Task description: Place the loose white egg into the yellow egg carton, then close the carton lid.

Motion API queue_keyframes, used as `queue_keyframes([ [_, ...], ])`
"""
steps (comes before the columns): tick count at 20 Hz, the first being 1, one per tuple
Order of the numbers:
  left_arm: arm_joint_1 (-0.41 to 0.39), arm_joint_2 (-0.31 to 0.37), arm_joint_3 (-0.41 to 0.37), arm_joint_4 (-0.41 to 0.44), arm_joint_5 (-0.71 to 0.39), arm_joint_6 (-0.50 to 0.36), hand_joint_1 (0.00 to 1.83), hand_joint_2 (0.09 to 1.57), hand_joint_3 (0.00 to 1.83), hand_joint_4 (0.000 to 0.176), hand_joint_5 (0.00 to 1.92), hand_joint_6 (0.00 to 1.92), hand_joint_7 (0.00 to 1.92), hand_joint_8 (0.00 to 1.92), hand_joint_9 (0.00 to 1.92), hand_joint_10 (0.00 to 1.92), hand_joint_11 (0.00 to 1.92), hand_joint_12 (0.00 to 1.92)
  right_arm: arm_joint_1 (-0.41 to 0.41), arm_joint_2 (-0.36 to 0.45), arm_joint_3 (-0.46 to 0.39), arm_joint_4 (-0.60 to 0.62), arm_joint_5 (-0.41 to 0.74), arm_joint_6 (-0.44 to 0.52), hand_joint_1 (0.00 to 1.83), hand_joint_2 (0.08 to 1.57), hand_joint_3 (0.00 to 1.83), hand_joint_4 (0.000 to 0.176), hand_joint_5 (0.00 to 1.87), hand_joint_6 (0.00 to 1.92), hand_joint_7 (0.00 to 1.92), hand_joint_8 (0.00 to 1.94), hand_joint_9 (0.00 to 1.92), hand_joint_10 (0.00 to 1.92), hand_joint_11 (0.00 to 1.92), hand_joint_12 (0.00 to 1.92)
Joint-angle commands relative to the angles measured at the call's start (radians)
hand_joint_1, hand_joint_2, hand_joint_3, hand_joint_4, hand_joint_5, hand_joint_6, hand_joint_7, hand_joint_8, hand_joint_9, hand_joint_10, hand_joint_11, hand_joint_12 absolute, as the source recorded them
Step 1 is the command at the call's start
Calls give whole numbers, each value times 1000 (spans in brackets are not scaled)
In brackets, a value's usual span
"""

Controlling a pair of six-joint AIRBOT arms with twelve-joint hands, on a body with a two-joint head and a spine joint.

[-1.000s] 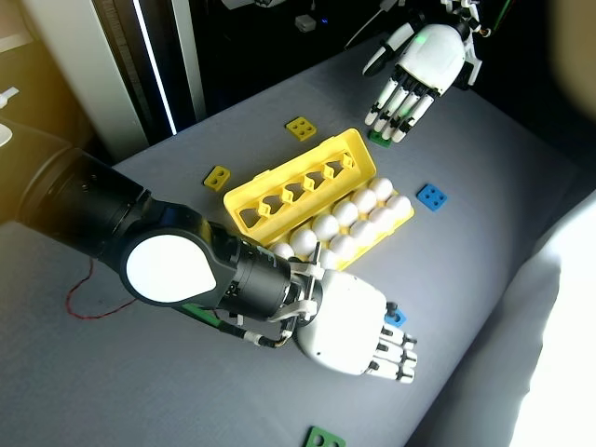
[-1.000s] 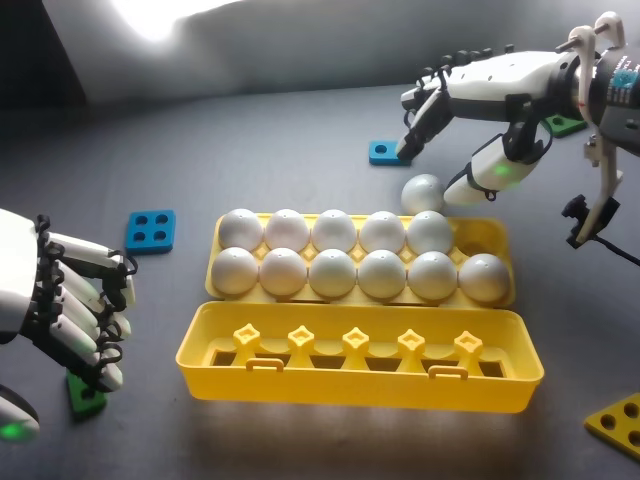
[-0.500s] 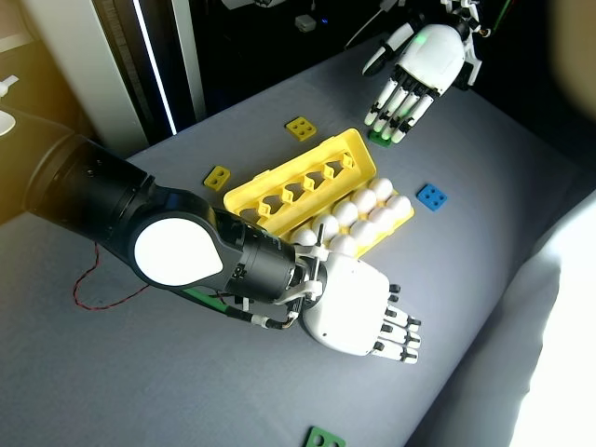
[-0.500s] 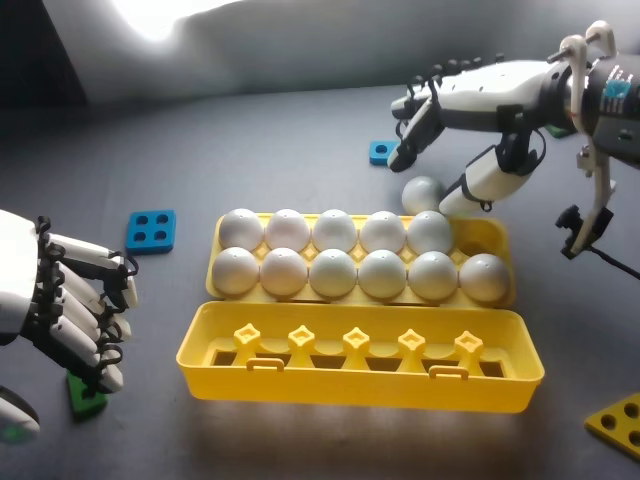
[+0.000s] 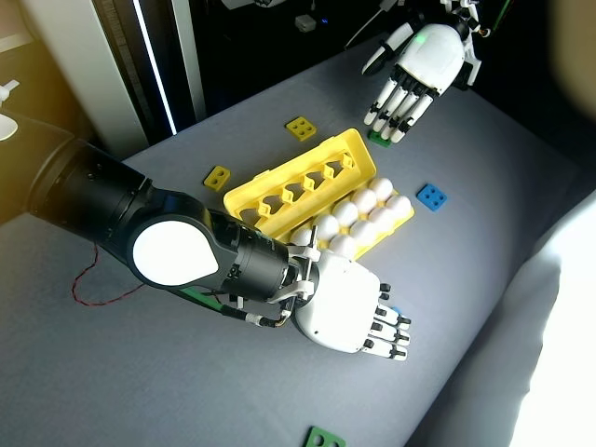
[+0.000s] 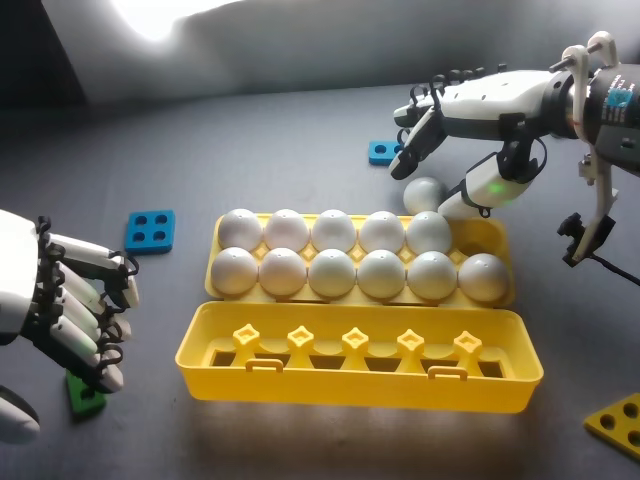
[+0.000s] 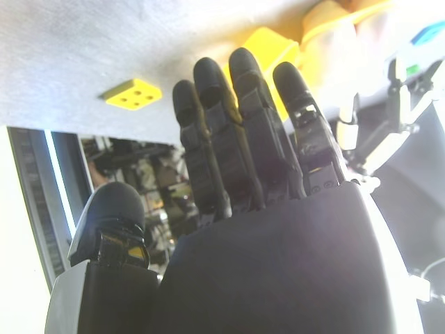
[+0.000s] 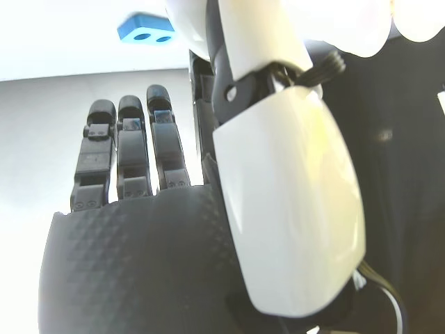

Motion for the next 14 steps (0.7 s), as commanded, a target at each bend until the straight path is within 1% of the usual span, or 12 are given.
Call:
queue_keyframes([
  [1,-5,16,4,-64,-56,-1,0,1341,0,0,693,0,696,3,545,3,0,878,-2,13,2,6,59,3,1137,1009,0,65,699,9,96,0,0,0,5,2],
  [2,-5,16,4,-64,-56,-1,0,1341,0,0,692,0,693,2,543,3,0,870,-2,14,2,6,60,3,1134,1007,0,57,722,18,106,5,0,0,10,5],
  [3,-4,16,4,-64,-56,-1,0,1343,1,0,686,0,679,0,534,0,0,866,-2,14,2,6,60,3,1115,1015,1,72,711,11,105,3,0,0,11,5],
  [6,-3,16,4,-64,-56,-1,0,1341,0,0,714,9,716,10,566,11,0,929,-1,15,3,6,60,3,1105,1023,4,71,671,0,69,0,0,0,7,5],
  [7,-3,16,4,-64,-56,-1,0,1342,0,0,710,5,718,7,560,7,0,907,-1,15,3,6,61,3,1132,1009,0,68,748,11,132,4,0,0,10,10],
  [8,-2,16,4,-64,-56,-1,0,1340,0,0,713,6,723,8,560,6,0,900,-1,15,4,6,61,3,1127,1013,2,66,778,17,156,8,0,0,3,9],
  [9,-2,16,4,-64,-56,-1,0,1340,0,0,709,4,717,5,559,5,0,898,0,15,4,6,62,3,1174,998,0,23,884,21,224,6,10,1,17,26],
  [10,-2,16,4,-64,-56,-1,0,1343,0,0,706,2,716,4,555,3,0,894,0,15,4,6,62,3,1204,979,0,2,968,17,251,7,42,5,3,168],
  [13,-2,16,4,-64,-56,-1,0,1343,1,0,705,2,715,3,555,3,0,892,0,15,5,6,63,3,1212,974,0,0,988,12,259,4,50,4,0,216],
  [14,-2,16,4,-64,-56,-1,0,1341,0,0,686,0,699,0,545,0,0,876,0,15,5,6,63,3,1208,992,0,0,1244,309,287,0,56,1,0,123],
])
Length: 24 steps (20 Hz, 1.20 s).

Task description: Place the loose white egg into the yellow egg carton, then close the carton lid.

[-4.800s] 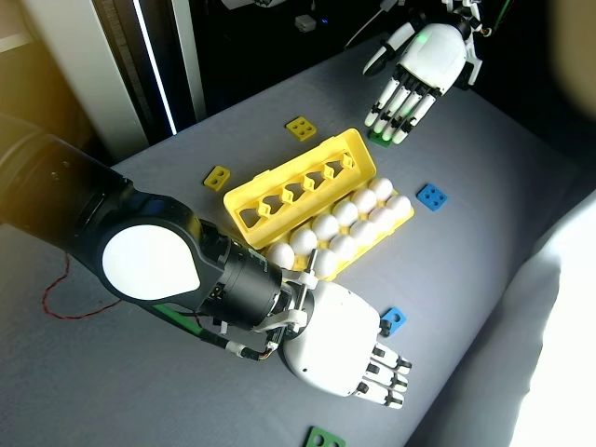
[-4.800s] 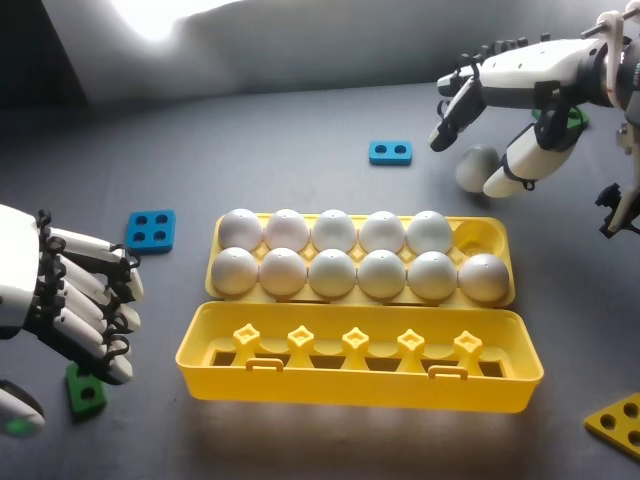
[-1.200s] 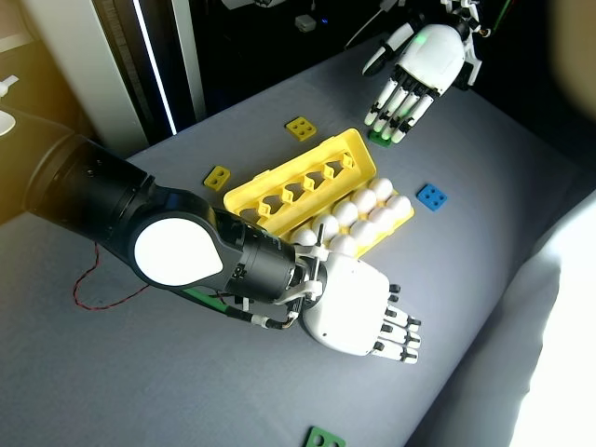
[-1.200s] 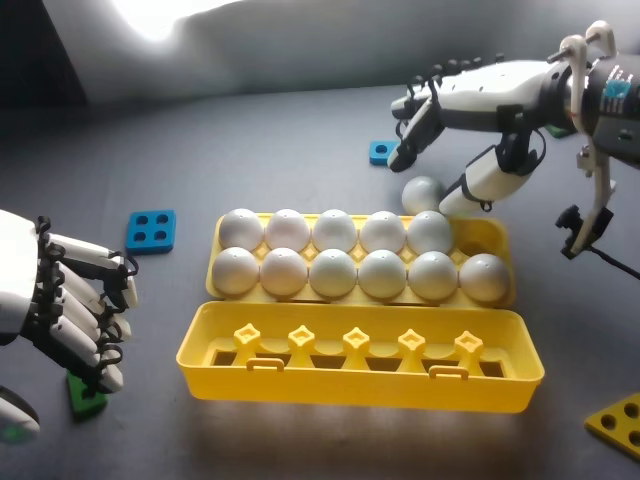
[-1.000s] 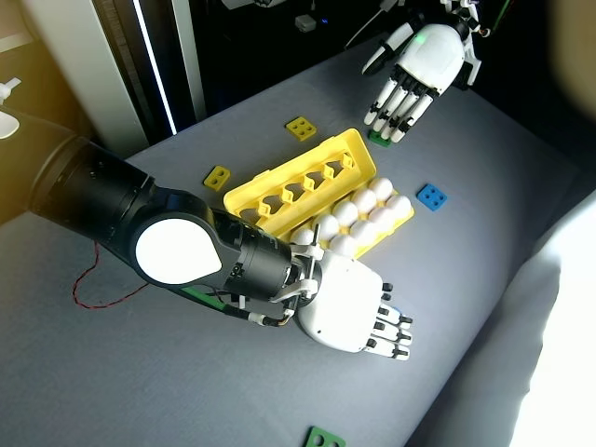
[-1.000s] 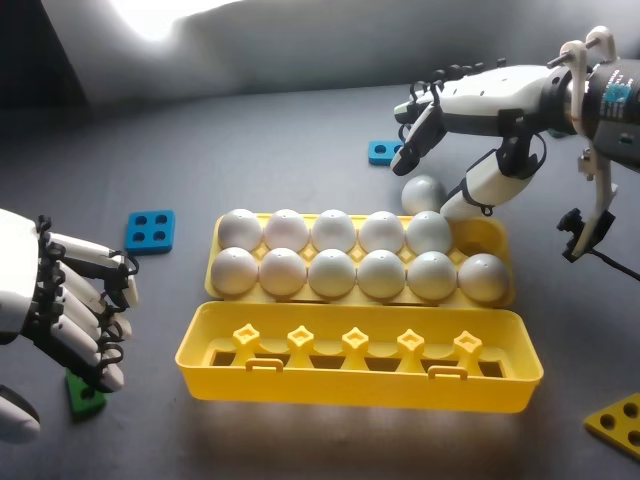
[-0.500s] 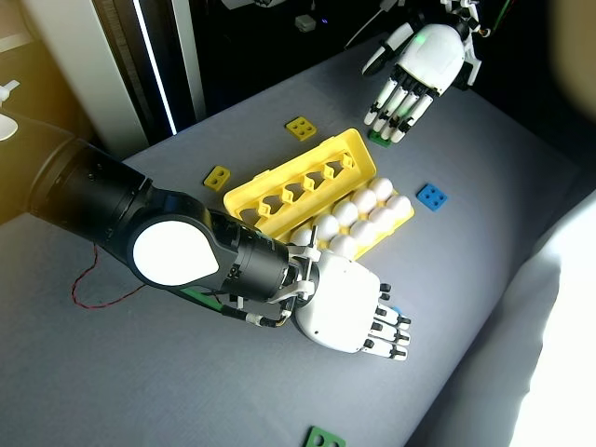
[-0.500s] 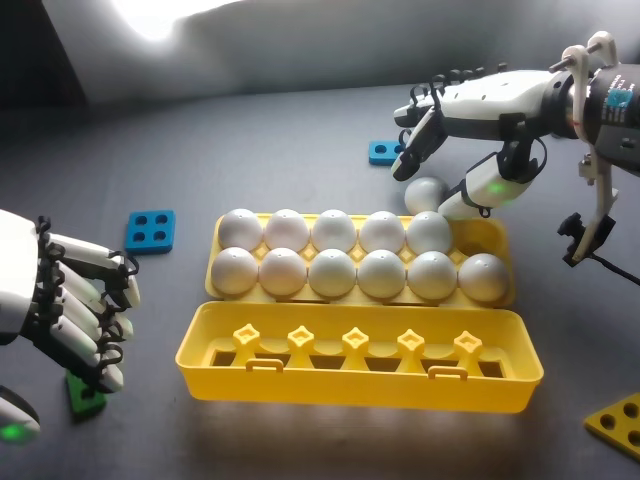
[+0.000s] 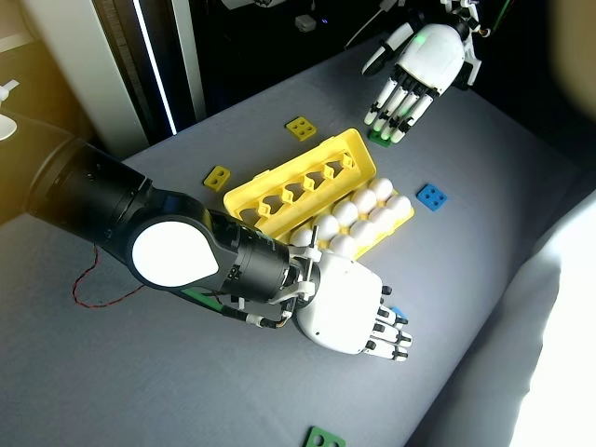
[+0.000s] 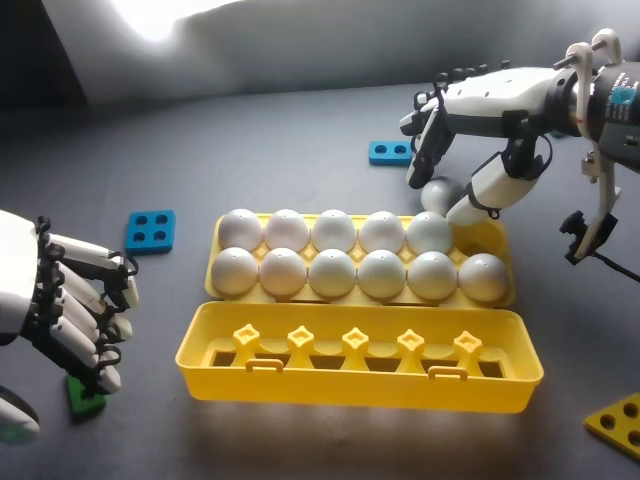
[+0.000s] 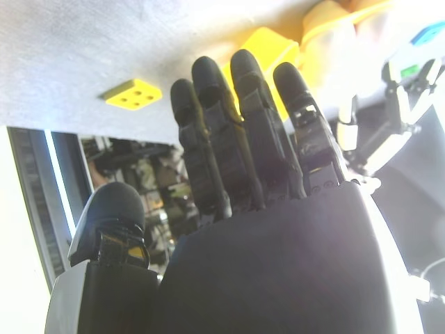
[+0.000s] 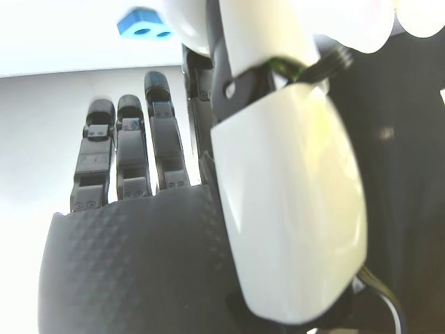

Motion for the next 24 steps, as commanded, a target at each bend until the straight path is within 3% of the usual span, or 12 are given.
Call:
queue_keyframes([
  [1,-2,16,4,-64,-56,-1,0,1341,0,0,686,0,699,0,545,0,0,876,-1,11,3,5,57,2,1208,992,0,0,1244,309,287,0,56,1,0,123],
  [2,-2,16,4,-64,-56,-1,0,1345,1,0,676,0,683,0,539,0,0,850,-1,11,3,5,57,2,1195,1019,1,0,1214,564,317,0,57,0,0,15],
  [4,-2,16,4,-64,-56,-1,0,1346,1,0,697,8,700,7,551,5,0,848,0,11,3,5,58,0,1200,1010,0,0,1244,520,328,0,81,3,30,25],
  [7,-2,16,3,-64,-56,-1,0,1339,0,0,695,5,694,4,539,6,0,829,4,12,4,5,59,-1,1144,1054,2,0,1119,749,310,2,48,1,8,7],
  [16,-3,17,3,-64,-56,-1,0,1344,1,0,686,0,689,0,546,3,0,886,48,31,3,6,60,10,1185,1041,0,0,1150,688,360,11,96,7,0,111],
  [22,-4,17,3,-64,-56,-1,0,1344,1,0,713,8,714,6,568,9,0,923,85,92,-57,6,63,126,1189,1036,0,0,1166,655,367,0,93,1,0,83],
  [24,-4,17,3,-64,-56,-1,0,1342,0,0,701,2,705,1,559,4,0,912,103,124,-84,7,74,177,1165,1053,1,0,1122,736,355,0,79,1,0,43],
])
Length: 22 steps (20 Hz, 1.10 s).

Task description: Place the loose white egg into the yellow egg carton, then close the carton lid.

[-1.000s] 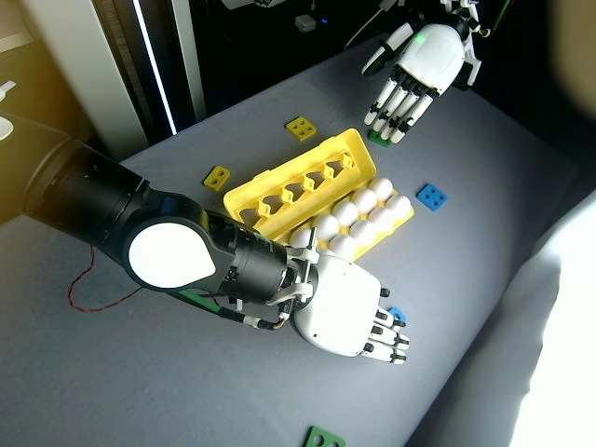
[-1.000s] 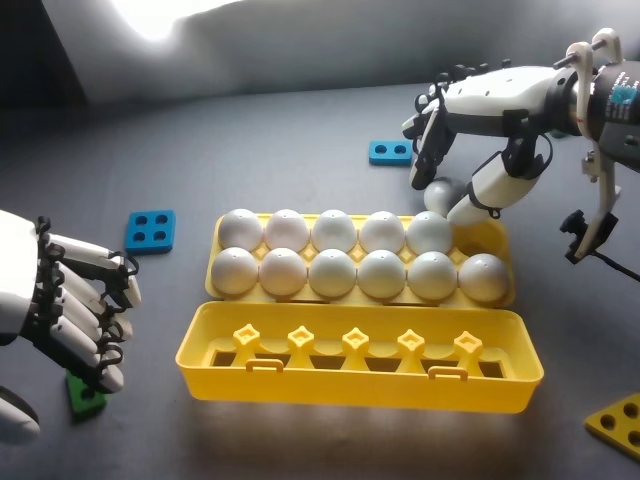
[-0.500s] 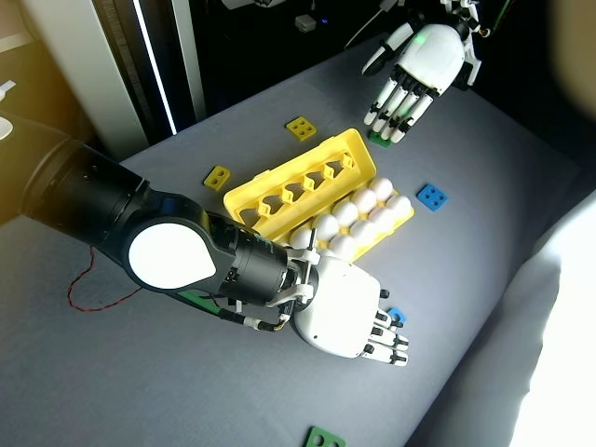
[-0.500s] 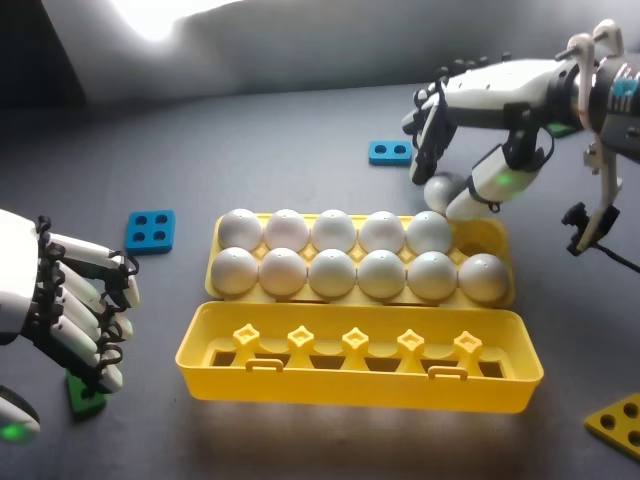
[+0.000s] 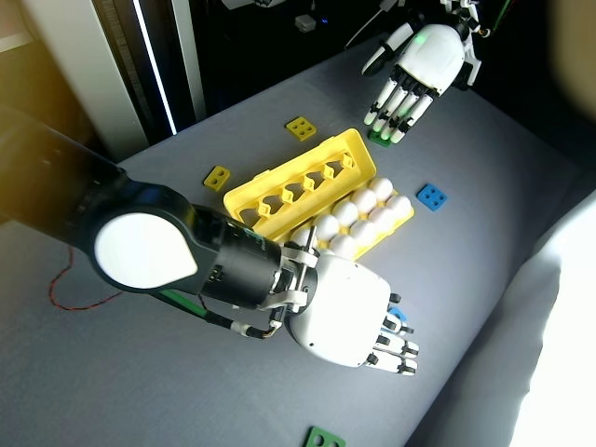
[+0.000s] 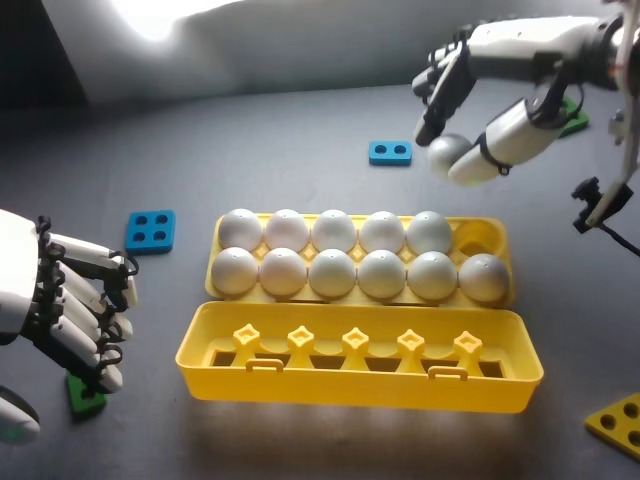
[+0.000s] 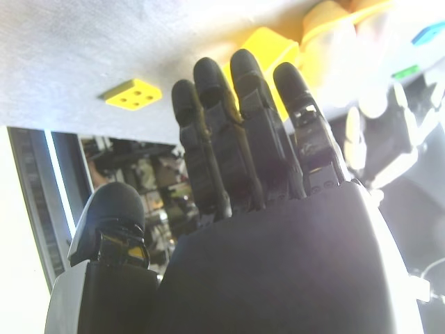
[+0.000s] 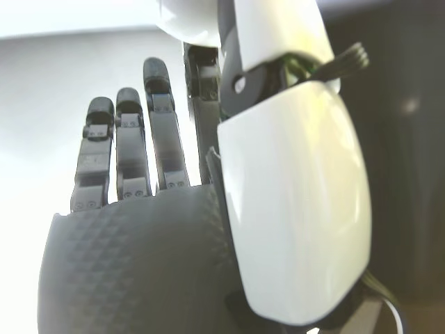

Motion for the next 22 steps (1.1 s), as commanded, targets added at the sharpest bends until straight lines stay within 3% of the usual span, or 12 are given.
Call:
queue_keyframes([
  [1,-3,17,3,-63,-56,-3,0,1341,0,0,710,5,714,4,565,6,0,909,18,27,-7,15,75,31,1178,1054,1,0,1118,741,349,2,71,3,0,38],
  [4,-1,17,0,-63,-57,-6,0,1341,0,0,691,0,693,0,544,1,0,852,28,73,-49,15,75,109,1177,1040,1,0,1155,679,367,1,102,1,0,102],
  [6,0,18,-1,-64,-58,-7,0,1345,1,0,703,4,708,4,562,6,0,905,16,91,-51,14,74,235,1191,1028,0,0,1191,615,391,4,117,3,0,111],
  [9,1,17,-3,-64,-59,-7,0,1346,0,0,714,10,721,10,573,10,0,917,-48,95,-20,14,82,616,1170,1035,0,0,1169,656,354,2,94,3,0,56],
  [14,3,19,-8,-64,-61,-6,0,1344,0,0,689,0,685,0,540,0,0,873,-58,94,-17,13,82,578,1176,1038,0,0,1163,669,345,1,78,1,0,80],
  [22,8,20,-10,-63,-61,-3,0,1344,0,0,699,4,696,4,545,6,0,878,-87,94,-26,13,79,631,1178,1032,0,0,1176,643,331,0,85,2,8,83],
])
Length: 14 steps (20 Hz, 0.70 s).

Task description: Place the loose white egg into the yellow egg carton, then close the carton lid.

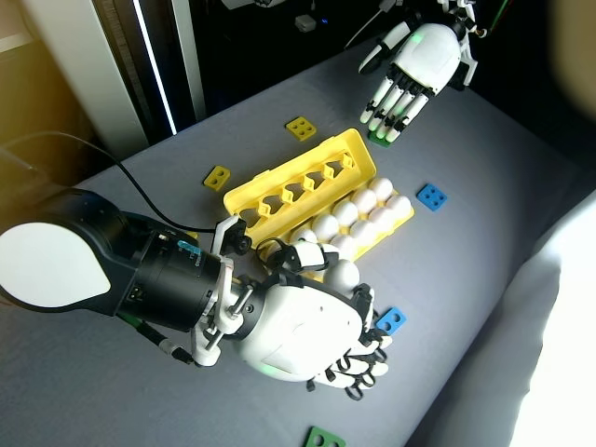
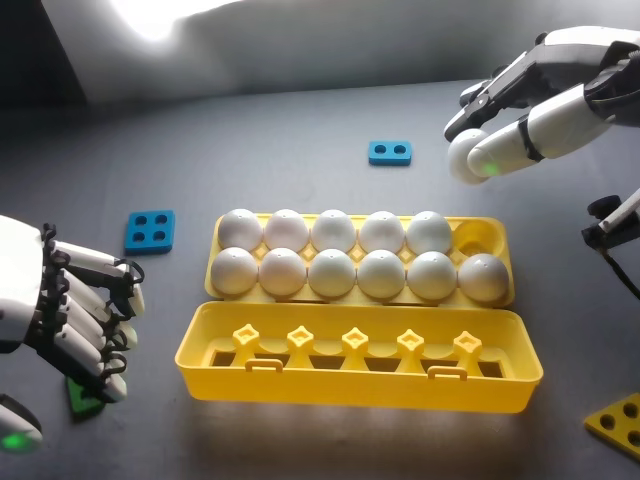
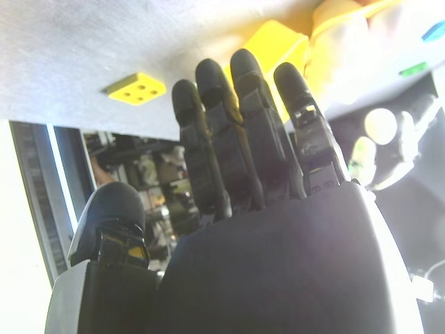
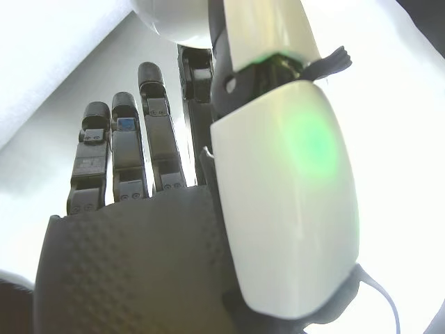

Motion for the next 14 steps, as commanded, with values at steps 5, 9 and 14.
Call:
queue_keyframes([
  [5,9,19,10,-64,-55,5,0,1340,0,0,682,0,677,0,532,0,0,840,-22,19,-21,21,72,17,1190,1030,0,0,1180,633,308,3,74,4,0,99],
  [9,10,18,13,-64,-57,5,0,1348,2,0,690,2,681,1,531,1,0,863,-47,27,-44,21,72,17,1180,1034,0,0,1173,650,303,1,77,3,0,156],
  [14,10,19,13,-65,-59,7,0,1350,1,0,705,5,700,4,547,6,0,874,-69,32,-43,21,72,17,1189,1034,0,0,1168,657,328,5,107,7,0,178],
])
